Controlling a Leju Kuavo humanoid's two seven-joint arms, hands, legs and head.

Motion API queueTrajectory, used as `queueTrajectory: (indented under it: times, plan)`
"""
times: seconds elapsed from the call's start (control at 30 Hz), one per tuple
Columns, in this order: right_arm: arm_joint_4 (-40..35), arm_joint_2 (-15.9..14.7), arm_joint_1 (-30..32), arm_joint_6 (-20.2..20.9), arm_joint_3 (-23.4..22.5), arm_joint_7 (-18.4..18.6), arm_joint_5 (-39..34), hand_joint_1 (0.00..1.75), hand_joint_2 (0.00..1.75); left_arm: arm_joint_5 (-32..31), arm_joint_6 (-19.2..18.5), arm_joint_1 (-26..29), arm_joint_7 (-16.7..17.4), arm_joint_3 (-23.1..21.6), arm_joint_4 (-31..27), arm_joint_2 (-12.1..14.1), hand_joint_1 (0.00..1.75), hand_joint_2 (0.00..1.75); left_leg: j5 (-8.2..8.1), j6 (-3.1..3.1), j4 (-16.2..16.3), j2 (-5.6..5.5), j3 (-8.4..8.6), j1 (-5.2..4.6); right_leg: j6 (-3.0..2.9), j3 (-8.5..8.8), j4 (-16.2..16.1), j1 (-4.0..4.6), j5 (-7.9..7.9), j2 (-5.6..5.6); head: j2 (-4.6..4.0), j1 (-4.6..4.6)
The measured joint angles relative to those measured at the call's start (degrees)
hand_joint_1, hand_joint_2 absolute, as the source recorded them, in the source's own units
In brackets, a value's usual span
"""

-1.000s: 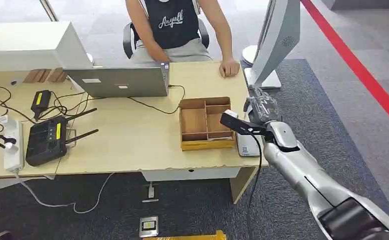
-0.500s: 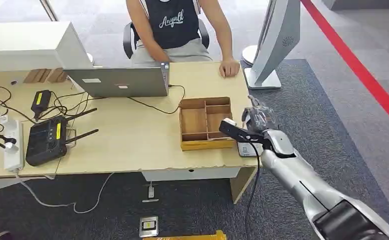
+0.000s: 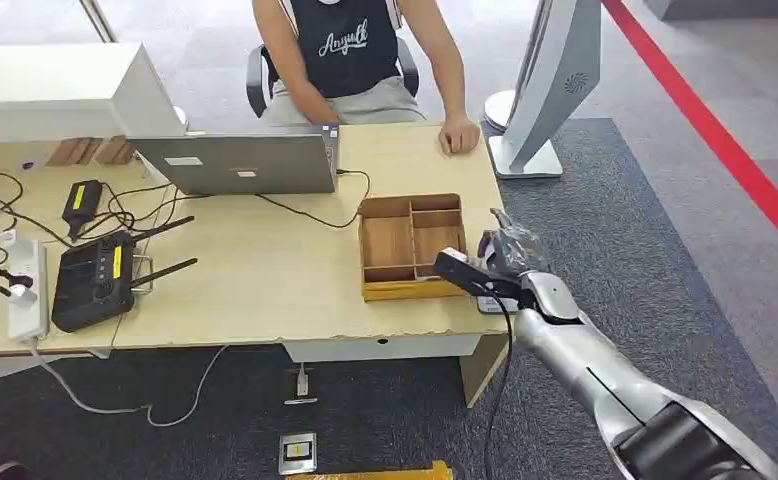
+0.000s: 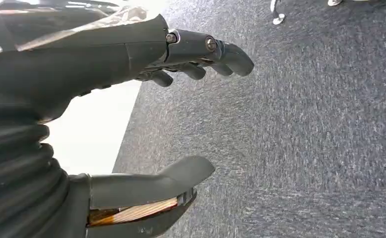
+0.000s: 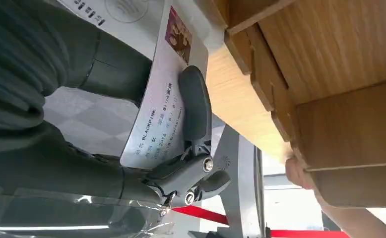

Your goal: Pass the card to the sensor for recognition and then transmit it.

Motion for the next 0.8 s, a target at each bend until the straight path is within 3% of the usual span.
queueTrajectory:
  times: [0.53,0.8]
  plan:
    - [2.80,0.44,0.04,0.00,0.00,0.24,-0.76,1.75,1.75,0.11,0.13,-0.07,-1.31,0.39,0.07,-0.46,0.00,1.75,0.00,0.00,0.00,0.00,0.01,0.00,0.00,0.00,0.00,0.00,0.00,0.00,0.00,0.00]
    - [3.30,0.44,0.22,-0.31,-0.02,0.37,-1.77,1.75,1.75,-0.18,0.31,-0.06,-0.09,1.12,0.09,-0.48,0.00,1.75,0.00,0.00,0.00,0.00,0.01,0.00,0.00,0.00,0.00,0.00,0.00,0.00,0.00,0.00]
